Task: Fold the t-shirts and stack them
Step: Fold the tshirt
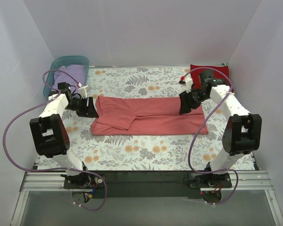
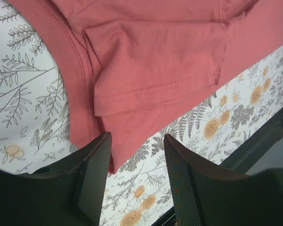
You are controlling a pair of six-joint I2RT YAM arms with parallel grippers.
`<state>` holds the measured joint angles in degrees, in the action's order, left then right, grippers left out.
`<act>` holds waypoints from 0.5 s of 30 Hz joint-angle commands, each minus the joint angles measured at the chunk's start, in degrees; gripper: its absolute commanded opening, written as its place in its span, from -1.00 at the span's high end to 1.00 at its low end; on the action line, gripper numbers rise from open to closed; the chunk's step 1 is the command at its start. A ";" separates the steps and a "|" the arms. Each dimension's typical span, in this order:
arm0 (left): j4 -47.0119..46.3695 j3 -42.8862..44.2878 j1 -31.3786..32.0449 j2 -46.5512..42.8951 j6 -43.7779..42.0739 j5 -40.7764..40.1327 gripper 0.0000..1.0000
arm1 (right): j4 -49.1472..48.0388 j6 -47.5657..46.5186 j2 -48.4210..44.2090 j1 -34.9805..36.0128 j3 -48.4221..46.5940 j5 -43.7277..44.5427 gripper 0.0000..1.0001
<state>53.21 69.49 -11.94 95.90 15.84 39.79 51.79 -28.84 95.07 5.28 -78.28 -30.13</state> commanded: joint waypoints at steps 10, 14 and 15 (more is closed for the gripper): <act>-9.44 0.30 1.31 5.35 13.87 -1.47 0.06 | -38.73 40.74 8.72 26.26 4.70 -8.12 -0.33; -10.76 -1.11 1.57 5.18 15.54 -2.61 0.05 | -47.38 51.49 9.61 31.45 8.49 -4.00 -0.33; -10.93 -1.29 1.66 5.18 15.89 -2.79 0.06 | -50.70 55.17 9.78 33.20 9.97 -3.01 -0.33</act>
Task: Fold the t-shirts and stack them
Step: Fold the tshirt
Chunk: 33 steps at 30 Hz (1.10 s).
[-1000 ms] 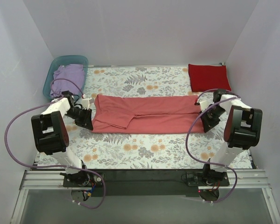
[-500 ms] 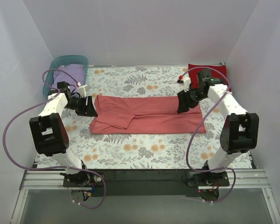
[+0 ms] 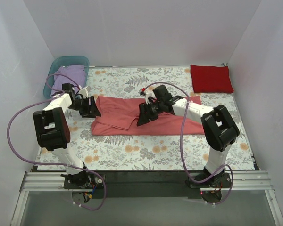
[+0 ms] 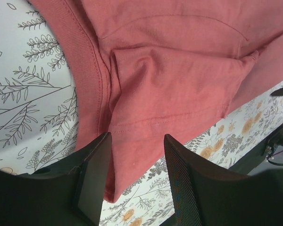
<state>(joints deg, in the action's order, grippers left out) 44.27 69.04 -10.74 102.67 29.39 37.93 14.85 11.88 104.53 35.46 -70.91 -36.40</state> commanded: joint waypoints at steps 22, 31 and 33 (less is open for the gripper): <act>-6.57 -3.47 0.46 -2.21 4.72 -0.32 0.08 | -23.29 34.35 11.75 9.36 1.04 8.28 -0.15; -6.57 -4.08 0.46 -3.00 4.19 -1.11 0.08 | -25.31 37.86 12.27 9.45 0.78 6.61 -0.12; -6.48 -4.08 0.37 -3.18 4.10 -1.19 0.08 | -25.84 38.39 12.10 9.62 0.87 6.17 -0.11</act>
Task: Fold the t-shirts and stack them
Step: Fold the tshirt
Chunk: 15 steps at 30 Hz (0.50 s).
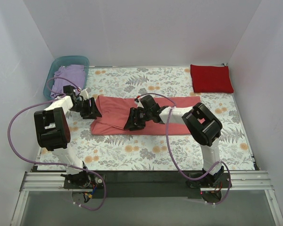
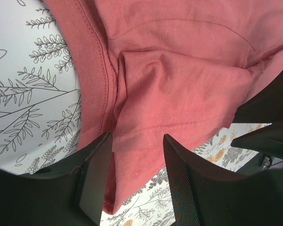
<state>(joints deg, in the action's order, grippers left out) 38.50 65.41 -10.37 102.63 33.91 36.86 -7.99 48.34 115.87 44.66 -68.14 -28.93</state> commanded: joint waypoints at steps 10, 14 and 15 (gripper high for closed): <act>-0.01 0.42 0.09 -2.96 0.10 -0.91 0.08 | -4.14 3.52 3.39 0.42 -2.79 -1.39 0.01; 2.98 2.18 0.00 -2.78 -0.42 -1.18 0.07 | -4.58 3.43 3.57 0.42 -3.23 -1.57 0.16; 3.42 2.27 0.00 -2.96 -0.60 -1.35 0.07 | -4.67 3.43 3.48 0.42 -3.14 -1.83 0.20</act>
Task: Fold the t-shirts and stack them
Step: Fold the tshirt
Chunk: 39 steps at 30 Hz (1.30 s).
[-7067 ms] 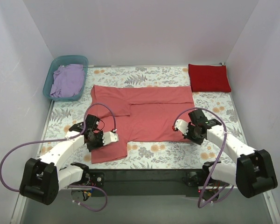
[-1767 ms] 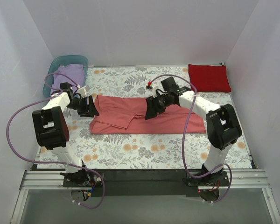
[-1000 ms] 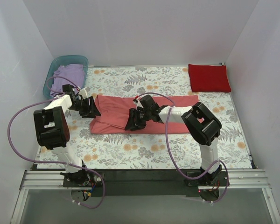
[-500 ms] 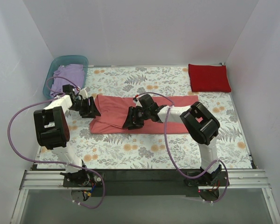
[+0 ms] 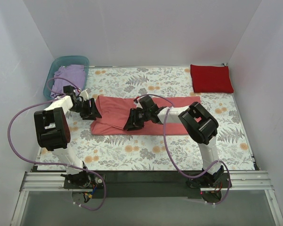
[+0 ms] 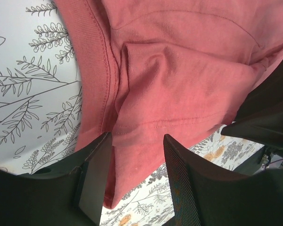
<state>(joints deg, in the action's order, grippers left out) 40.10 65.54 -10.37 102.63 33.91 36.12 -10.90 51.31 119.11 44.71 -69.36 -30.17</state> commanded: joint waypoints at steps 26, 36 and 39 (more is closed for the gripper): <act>4.02 3.46 0.62 2.58 -0.95 -3.51 0.21 | -2.20 -0.33 -1.51 -0.76 -1.04 -1.20 0.97; 4.73 4.33 0.88 3.19 -1.04 -3.60 0.47 | -2.55 -0.24 -1.25 -0.76 -1.04 -1.47 0.97; 4.82 4.77 0.88 3.02 -0.95 -3.95 0.73 | -2.55 -0.24 -1.34 -0.85 -0.95 -1.64 0.97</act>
<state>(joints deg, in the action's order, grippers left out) 44.47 68.64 -9.65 106.56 33.39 32.36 -11.16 51.09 119.11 44.21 -69.38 -30.89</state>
